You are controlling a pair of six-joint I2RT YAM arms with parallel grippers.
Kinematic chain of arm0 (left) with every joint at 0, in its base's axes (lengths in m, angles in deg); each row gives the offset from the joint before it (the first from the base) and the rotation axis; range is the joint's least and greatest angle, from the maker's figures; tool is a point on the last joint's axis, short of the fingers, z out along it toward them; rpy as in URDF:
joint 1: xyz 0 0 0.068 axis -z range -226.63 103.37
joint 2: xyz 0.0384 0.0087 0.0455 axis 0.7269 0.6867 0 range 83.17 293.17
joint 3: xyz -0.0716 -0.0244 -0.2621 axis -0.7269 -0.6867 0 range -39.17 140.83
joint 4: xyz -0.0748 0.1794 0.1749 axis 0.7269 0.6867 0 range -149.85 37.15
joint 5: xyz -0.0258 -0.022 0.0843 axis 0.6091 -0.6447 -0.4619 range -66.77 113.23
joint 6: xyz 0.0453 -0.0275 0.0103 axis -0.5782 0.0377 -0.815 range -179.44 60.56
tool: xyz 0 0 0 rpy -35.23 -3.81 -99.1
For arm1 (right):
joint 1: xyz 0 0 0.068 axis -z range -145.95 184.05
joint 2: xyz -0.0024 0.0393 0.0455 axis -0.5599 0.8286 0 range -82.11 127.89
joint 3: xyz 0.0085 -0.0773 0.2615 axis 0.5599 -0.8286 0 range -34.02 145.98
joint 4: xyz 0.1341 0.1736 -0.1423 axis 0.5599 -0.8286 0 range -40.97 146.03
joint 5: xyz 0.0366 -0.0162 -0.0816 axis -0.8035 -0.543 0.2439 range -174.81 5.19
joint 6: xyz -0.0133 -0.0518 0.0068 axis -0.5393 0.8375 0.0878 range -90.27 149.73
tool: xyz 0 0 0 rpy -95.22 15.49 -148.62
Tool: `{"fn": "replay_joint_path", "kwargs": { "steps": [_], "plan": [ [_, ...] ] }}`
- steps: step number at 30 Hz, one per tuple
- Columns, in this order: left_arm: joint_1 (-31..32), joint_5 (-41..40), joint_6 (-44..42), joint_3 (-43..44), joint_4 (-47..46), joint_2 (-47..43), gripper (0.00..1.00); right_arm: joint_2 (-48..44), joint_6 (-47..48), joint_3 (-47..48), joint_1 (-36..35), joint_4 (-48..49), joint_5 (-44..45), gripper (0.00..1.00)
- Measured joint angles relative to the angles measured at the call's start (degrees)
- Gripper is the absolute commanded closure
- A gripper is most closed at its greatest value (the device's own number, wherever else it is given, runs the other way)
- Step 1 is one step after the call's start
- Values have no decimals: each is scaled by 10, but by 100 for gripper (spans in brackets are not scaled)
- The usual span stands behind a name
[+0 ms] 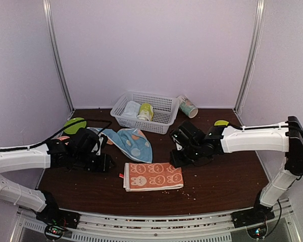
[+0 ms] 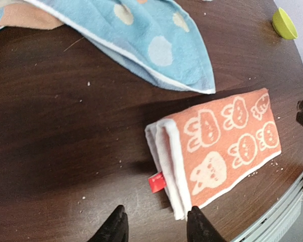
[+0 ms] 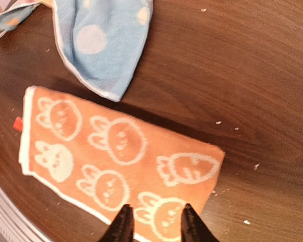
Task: Roll the towels
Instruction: Smooth out the towel at the center of the board.
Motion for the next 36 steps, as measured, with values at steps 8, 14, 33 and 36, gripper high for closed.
{"fn": "replay_joint_path", "kwargs": {
  "steps": [8, 14, 33, 36],
  "plan": [
    [12, 23, -10, 46, -28, 63, 60, 6, -27, -69, -38, 22, -31, 100],
    [16, 27, -13, 47, -29, 76, 60, 3, -43, -146, -39, 36, -44, 100],
    [19, 51, -54, 158, -28, 162, 60, -31, -50, -25, 29, 37, -31, 88],
    [22, 61, -57, 158, -29, 189, 60, 13, -52, 1, 50, 62, -51, 89]
  ]
}}
